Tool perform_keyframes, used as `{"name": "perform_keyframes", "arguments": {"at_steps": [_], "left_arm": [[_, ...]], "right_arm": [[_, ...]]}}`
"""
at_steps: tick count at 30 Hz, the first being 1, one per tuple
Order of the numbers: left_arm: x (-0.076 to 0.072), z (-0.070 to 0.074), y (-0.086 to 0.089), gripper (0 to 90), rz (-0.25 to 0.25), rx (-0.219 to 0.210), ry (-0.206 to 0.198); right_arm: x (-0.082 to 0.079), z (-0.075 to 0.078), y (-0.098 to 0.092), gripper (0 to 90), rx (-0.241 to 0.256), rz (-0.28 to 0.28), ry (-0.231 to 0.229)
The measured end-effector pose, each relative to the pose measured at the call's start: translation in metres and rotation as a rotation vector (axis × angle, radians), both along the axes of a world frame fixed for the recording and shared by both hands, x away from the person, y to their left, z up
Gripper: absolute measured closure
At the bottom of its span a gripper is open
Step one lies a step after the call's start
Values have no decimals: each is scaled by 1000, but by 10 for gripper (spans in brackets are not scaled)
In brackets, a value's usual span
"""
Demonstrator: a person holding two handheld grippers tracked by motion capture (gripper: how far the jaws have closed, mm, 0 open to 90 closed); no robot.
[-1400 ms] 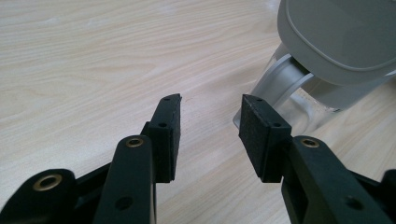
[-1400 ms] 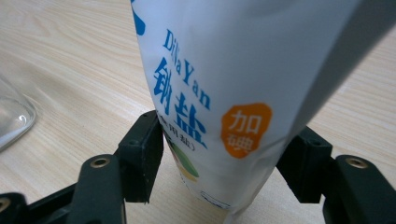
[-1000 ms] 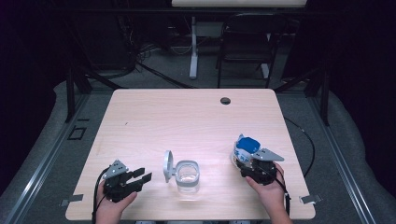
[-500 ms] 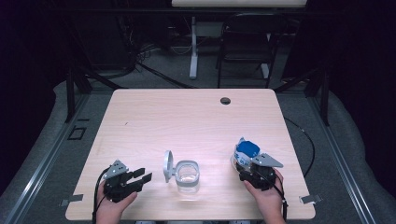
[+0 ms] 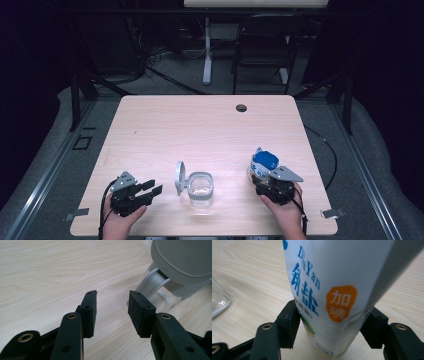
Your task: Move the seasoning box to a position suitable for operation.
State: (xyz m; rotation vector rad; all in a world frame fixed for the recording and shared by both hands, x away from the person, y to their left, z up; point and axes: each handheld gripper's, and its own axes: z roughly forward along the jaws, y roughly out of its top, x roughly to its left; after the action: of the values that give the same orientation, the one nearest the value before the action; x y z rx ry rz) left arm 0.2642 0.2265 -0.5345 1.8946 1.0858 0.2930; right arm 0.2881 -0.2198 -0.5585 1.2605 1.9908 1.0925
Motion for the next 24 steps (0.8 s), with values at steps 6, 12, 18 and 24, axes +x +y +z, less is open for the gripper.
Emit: {"name": "perform_keyframes", "arguments": {"at_steps": [6,12,18,24], "left_arm": [[1,0,2,590,-2,-1,-3],[1,-1,1,591,0,1,2],[1,-1,2,590,1,0,3],[1,-1,3,590,2,-2,4]], "right_arm": [[3,-6,0,372,1,7,-3],[5,-10,1,366,8,11,-8],[7,-15,1,361,8,2,-9],[7,-25,0,362,5,-9,14]]}}
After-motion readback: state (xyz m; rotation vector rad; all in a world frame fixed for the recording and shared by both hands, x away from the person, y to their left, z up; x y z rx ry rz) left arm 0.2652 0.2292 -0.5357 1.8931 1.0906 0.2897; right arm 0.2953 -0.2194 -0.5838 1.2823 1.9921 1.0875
